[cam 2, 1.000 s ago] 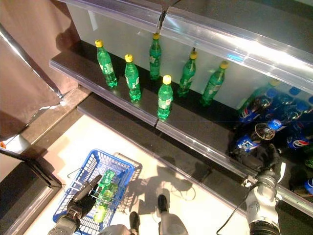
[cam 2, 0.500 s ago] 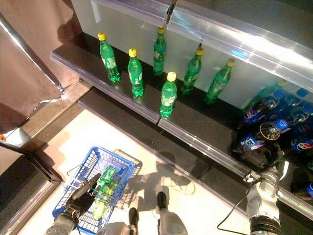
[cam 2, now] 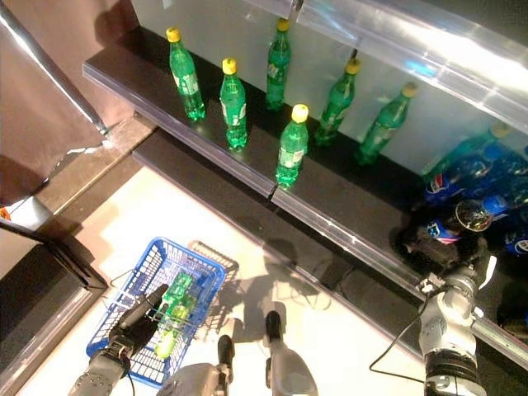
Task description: Pick up the drink and place into the basket.
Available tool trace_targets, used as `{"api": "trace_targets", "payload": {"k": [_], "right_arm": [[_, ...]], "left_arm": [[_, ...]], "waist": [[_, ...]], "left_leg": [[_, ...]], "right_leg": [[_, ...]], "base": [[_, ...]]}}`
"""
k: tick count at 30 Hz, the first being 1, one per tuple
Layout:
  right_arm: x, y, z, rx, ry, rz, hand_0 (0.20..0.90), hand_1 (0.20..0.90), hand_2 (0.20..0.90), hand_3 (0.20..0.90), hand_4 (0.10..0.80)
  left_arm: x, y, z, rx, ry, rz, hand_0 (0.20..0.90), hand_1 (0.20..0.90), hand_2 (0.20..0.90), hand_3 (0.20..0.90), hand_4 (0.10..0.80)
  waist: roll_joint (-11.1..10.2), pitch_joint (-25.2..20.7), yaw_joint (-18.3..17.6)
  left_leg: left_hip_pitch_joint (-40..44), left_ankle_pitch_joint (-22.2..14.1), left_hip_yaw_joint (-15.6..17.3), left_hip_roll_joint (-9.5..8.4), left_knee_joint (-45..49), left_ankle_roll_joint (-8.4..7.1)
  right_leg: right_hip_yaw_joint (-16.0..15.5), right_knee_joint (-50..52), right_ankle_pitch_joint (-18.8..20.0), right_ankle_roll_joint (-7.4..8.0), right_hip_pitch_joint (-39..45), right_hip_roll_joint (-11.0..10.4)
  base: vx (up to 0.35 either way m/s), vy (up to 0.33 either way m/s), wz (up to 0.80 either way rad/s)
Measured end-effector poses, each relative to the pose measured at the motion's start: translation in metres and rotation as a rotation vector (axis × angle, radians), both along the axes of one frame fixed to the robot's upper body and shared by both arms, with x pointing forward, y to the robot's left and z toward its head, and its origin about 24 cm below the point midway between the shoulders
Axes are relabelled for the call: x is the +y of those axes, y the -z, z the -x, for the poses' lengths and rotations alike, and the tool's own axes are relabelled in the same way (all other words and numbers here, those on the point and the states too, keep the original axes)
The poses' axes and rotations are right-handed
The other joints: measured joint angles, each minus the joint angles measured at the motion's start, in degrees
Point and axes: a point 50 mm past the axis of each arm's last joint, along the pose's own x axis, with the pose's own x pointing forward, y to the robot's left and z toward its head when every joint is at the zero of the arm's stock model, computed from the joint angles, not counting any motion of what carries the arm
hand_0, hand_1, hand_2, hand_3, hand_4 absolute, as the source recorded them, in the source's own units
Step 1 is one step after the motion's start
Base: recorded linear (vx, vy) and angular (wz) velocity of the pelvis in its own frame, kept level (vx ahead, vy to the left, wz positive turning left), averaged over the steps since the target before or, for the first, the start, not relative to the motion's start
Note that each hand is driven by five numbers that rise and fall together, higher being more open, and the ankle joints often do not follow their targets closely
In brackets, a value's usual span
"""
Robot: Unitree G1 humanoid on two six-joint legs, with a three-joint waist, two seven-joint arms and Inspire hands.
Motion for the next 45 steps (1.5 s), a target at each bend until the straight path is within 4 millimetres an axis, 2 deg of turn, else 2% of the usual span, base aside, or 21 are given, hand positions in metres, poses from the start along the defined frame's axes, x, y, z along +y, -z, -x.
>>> {"api": "trace_targets", "payload": {"k": [6, 15, 16, 17, 18, 33, 42, 45], "right_arm": [[0.000, -0.014, -0.009, -0.084, 0.008, -0.017, 0.900, 0.900, 0.900, 0.900, 0.800], [-0.006, -0.029, -0.011, -0.158, 0.024, 0.006, 0.900, 0.900, 0.900, 0.900, 0.800], [-0.006, -0.029, -0.011, -0.158, 0.024, 0.007, 0.700, 0.700, 0.700, 0.667, 0.567], [-0.006, -0.029, -0.011, -0.158, 0.024, 0.008, 0.432, 0.432, 0.432, 0.354, 0.254], [-0.006, -0.029, -0.011, -0.158, 0.024, 0.008, 0.309, 0.309, 0.309, 0.211, 0.111], [-0.007, -0.041, -0.018, -0.182, 0.041, 0.031, 0.300, 0.300, 0.300, 0.200, 0.100], [-0.005, -0.047, -0.012, -0.152, 0.102, 0.192, 0.300, 0.300, 0.300, 0.200, 0.100], [0.001, -0.040, -0.004, -0.130, 0.113, 0.248, 0.300, 0.300, 0.300, 0.200, 0.100]], "left_arm": [[0.001, -0.008, -0.012, -0.028, 0.027, -0.013, 0.300, 0.300, 0.300, 0.200, 0.100], [0.005, -0.019, -0.027, -0.073, 0.026, -0.016, 0.300, 0.300, 0.300, 0.200, 0.100], [0.004, -0.020, -0.029, -0.079, 0.027, -0.015, 0.300, 0.300, 0.300, 0.200, 0.100], [0.004, -0.021, -0.031, -0.084, 0.027, -0.014, 0.300, 0.300, 0.300, 0.200, 0.100], [0.004, -0.022, -0.032, -0.088, 0.028, -0.014, 0.300, 0.300, 0.300, 0.200, 0.100], [0.001, -0.027, -0.040, -0.106, 0.050, -0.011, 0.300, 0.300, 0.300, 0.200, 0.100], [0.001, -0.026, -0.040, -0.109, 0.039, 0.006, 0.300, 0.300, 0.300, 0.200, 0.100], [0.002, -0.027, -0.039, -0.117, 0.028, 0.009, 0.300, 0.300, 0.300, 0.200, 0.100]], "waist": [[-0.48, 0.98, 0.52], [-0.73, 2.15, 1.10], [-0.77, 2.24, 1.16], [-0.81, 2.28, 1.24], [-0.84, 2.32, 1.30], [-0.87, 3.45, 1.52], [-0.05, 4.07, 1.32], [0.02, 4.11, 1.09]], "left_leg": [[-0.79, -0.11, -0.35, -0.13, 0.74, -0.13], [-2.80, -0.13, -0.33, -0.22, 1.29, -0.14], [-2.81, -0.13, -0.34, -0.21, 1.28, -0.14], [-2.83, -0.13, -0.34, -0.22, 1.27, -0.14], [-2.87, -0.14, -0.34, -0.22, 1.26, -0.14], [-4.85, -0.16, -0.56, -0.40, 2.03, -0.14], [-5.54, -0.15, -0.55, -0.46, 1.95, -0.13], [-5.53, -0.15, -0.55, -0.44, 1.86, -0.13]], "right_leg": [[-0.20, 0.00, 0.20, -0.10, -0.28, -0.01], [-0.15, 0.01, 0.60, -0.20, -2.02, -0.01], [-0.15, 0.01, 0.60, -0.20, -2.03, -0.01], [-0.15, 0.01, 0.60, -0.20, -2.05, -0.01], [-0.15, 0.01, 0.60, -0.20, -2.08, -0.01], [-0.23, 0.02, 0.88, -0.25, -3.64, -0.18], [-0.11, 0.02, 0.93, -0.22, -4.39, -0.21], [-0.01, 0.02, 0.93, -0.22, -4.43, -0.17]], "base": [[-0.025, -0.017, 0.03], [0.000, 0.000, 0.00], [0.000, 0.000, 0.00], [0.000, 0.000, 0.00], [0.000, 0.000, 0.00], [-0.024, 0.021, 0.01], [-0.044, 0.079, 0.00], [-0.055, 0.096, 0.00]]}}
